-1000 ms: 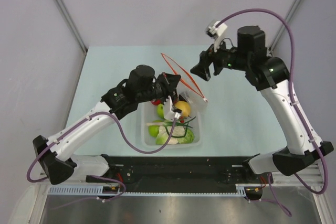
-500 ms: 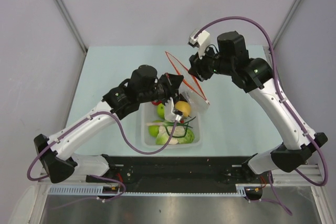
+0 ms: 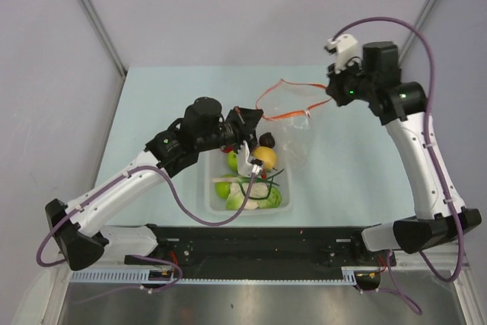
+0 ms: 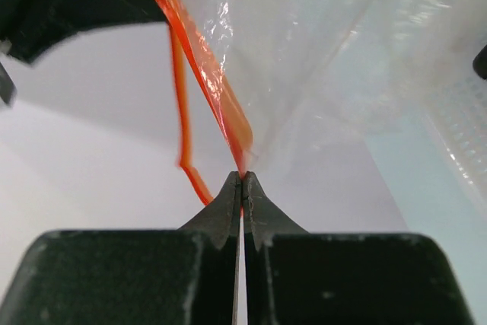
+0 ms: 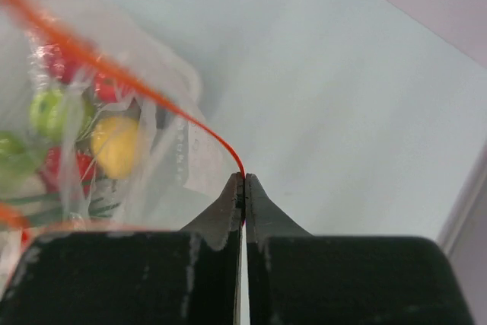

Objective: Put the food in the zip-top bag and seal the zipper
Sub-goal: Open the zipper of the food storage bag.

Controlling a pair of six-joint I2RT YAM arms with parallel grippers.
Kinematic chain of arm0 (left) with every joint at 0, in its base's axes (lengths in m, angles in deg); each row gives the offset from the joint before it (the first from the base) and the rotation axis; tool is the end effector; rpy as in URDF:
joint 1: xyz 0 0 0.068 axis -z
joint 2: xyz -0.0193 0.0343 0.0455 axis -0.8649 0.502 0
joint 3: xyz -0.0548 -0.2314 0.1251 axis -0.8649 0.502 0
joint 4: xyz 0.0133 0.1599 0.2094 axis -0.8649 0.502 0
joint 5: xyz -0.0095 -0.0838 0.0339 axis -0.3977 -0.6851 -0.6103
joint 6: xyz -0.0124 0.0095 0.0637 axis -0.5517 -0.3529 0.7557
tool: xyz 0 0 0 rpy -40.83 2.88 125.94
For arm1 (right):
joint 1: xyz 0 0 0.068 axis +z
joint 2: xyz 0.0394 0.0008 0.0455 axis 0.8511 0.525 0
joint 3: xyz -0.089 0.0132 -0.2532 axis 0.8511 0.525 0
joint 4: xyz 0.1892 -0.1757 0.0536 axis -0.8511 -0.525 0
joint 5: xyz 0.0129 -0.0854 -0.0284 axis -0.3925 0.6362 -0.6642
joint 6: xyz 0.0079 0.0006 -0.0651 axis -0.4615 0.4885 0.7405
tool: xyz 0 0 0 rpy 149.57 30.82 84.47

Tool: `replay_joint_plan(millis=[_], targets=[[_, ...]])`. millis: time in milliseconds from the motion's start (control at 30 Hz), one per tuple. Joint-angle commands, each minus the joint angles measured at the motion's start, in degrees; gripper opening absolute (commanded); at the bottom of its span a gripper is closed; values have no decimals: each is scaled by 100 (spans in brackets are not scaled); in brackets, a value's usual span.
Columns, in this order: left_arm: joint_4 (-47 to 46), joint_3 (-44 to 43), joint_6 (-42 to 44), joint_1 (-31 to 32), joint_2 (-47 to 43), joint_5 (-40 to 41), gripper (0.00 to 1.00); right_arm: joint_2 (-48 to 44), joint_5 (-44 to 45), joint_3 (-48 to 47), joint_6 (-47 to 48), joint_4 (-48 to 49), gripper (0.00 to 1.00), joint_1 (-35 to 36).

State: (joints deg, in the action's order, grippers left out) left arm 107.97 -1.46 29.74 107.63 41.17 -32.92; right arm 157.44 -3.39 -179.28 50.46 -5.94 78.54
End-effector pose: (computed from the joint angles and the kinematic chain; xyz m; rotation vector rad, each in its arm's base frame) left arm 0.1865 -0.2258 0.3836 1.9020 0.3101 0.3896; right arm 0.2711 0.1105 0.4450 -0.8206 1.9695 0.2232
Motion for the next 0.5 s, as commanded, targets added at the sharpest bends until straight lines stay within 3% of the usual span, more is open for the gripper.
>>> replay_joint_plan(millis=[0,200,233,300,333,367,400,467], targets=[[-148,213,-364,-119,-61,-378,0,-613,-186,171,-320,265,0,-1140],[-341,653,-565,-92,237,-598,0,-1254,-951,1023,-760,467,0,-1406],[-289,644,-819,-49,342,-616,4,-1290,-1048,1146,-804,459,0,-1379],[-245,601,-1215,4,396,-773,19,-1387,-1057,1428,-901,432,0,-1265],[-18,487,-1669,13,388,-904,36,-1422,-996,1524,-936,450,0,-1213],[54,434,-2004,22,361,-993,44,-1439,-961,1673,-945,450,0,-1195],[133,372,-2356,22,309,-1063,61,-1483,-917,1727,-980,467,0,-1160],[597,170,-3463,-4,169,-1222,71,-1518,-873,1806,-1024,433,0,-1142]])
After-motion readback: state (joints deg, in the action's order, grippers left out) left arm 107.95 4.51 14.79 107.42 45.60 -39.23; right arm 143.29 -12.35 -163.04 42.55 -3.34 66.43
